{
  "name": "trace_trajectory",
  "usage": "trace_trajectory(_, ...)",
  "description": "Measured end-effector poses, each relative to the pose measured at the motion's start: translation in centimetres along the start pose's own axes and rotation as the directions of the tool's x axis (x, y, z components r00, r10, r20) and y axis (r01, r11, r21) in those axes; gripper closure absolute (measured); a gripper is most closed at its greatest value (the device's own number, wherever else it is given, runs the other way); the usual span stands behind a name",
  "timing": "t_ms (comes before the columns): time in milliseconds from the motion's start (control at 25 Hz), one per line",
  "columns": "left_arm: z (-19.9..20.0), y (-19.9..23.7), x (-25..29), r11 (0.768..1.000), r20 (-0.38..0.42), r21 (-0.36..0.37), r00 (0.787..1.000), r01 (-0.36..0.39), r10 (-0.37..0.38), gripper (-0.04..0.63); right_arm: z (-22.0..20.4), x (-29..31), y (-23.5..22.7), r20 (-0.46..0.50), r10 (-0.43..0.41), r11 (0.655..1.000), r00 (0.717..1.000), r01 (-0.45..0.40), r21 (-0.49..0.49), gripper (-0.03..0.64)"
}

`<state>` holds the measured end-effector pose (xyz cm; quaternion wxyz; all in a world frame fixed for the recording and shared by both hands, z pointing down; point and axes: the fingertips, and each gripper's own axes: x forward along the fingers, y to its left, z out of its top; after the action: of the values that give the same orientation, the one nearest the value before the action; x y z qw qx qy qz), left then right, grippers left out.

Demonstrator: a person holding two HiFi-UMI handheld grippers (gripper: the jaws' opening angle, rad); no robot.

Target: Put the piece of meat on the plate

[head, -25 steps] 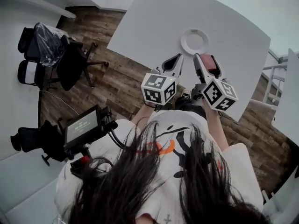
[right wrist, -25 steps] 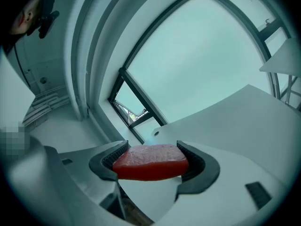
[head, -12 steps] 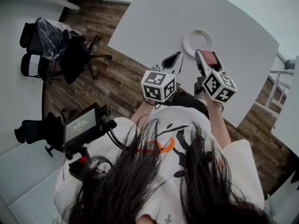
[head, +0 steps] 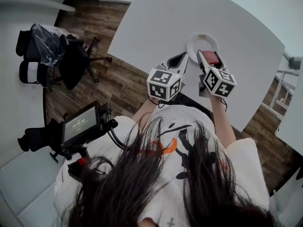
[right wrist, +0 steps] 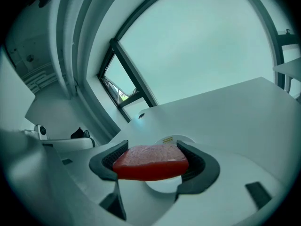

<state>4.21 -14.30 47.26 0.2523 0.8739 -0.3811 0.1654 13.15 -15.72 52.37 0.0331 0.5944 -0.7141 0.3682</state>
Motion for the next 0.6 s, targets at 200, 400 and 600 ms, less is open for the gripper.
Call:
trace_trajectory(200,-0.2,0.6,0.9,1.000,-0.022,-0.008,1.000,0.015,-0.015,0.589,-1.1,2.0,-0.8,-0.061,-0.028,0.998,0.998,0.025,-0.054,0.284)
trace_trajectory(400,-0.2,1.3,1.0,1.000,-0.023,-0.022,1.000,0.011,-0.011,0.589,-2.0,3.4,-1.5,-0.117,-0.054,0.991,0.992,0.039,-0.125,0.284)
trace_trajectory(600,0.9,5.7,1.1,0.999,-0.033,-0.052,0.999,0.003,-0.004,0.589,-2.4,7.7,-0.3,-0.173,-0.090,0.984,0.981,0.060,-0.168,0.284)
